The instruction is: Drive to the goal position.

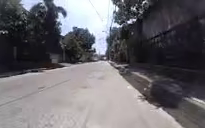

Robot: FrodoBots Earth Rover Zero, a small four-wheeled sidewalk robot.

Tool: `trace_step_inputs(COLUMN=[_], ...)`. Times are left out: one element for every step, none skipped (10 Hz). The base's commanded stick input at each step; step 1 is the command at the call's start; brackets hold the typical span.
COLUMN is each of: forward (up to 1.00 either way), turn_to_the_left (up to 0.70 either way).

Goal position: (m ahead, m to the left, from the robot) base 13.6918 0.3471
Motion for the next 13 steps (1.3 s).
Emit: trace_step_inputs(forward=[1.00,1.00,1.00,1.00,1.00,1.00,1.00,1.00,1.00,1.00,1.00,1.00,1.00], turn_to_the_left=[-0.22,-0.02,-0.02,-0.02,-0.02,-0.02,-0.02,-0.02,-0.02,-0.02,-0.02,-0.02,-0.02])
